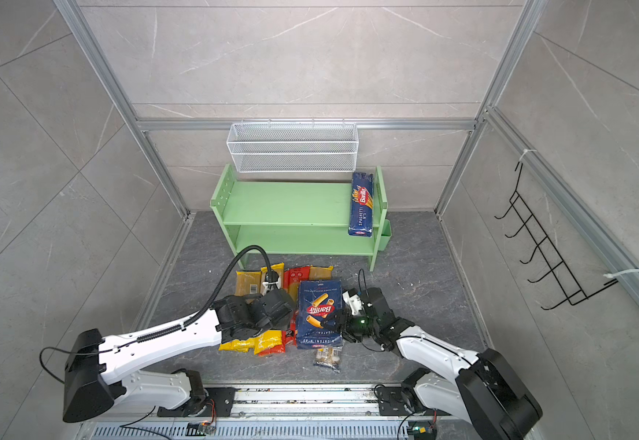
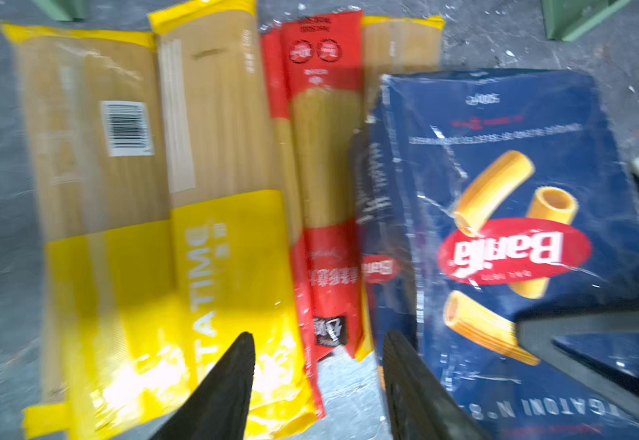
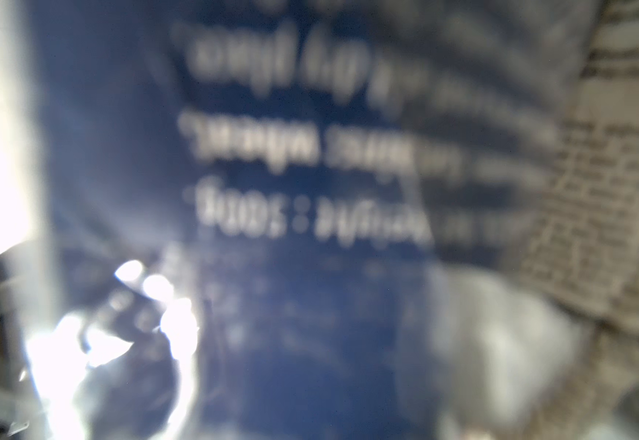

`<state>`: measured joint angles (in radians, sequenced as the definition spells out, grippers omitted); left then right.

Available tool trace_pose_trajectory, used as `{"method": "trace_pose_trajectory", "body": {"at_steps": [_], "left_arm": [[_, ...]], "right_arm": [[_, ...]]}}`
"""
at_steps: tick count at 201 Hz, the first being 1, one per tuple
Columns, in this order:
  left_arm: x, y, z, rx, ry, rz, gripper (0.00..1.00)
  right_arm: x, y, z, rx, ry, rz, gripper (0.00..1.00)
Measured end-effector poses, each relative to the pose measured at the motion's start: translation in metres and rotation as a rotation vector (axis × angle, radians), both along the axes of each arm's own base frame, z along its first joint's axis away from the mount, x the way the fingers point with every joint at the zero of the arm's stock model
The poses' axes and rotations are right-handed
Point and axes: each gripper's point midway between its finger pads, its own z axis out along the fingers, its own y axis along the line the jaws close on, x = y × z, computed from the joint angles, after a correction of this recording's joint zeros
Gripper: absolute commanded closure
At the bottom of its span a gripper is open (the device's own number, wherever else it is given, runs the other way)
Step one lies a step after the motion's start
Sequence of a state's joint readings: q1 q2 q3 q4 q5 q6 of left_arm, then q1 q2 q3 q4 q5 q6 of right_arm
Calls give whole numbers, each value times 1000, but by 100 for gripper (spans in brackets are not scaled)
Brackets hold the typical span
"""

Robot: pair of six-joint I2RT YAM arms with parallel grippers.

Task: Arrange pasta packages on shelves
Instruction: Pick up the pasta box from the pasta bag.

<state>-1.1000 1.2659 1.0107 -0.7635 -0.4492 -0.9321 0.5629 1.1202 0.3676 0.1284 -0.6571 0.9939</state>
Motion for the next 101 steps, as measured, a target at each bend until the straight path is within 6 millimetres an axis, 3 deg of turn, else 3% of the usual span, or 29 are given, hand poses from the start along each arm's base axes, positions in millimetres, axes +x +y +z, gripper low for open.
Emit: {"method": "trace_pose_trajectory", "body": {"at_steps": [62, 101], "left_arm": [[-11, 54, 53, -82, -111, 84, 32], [-17, 77, 59, -58, -126, 115, 32]], "right_arm": [[-16, 4, 46, 11, -48, 57, 70], [-22, 11, 92, 24, -119, 107, 70]]}}
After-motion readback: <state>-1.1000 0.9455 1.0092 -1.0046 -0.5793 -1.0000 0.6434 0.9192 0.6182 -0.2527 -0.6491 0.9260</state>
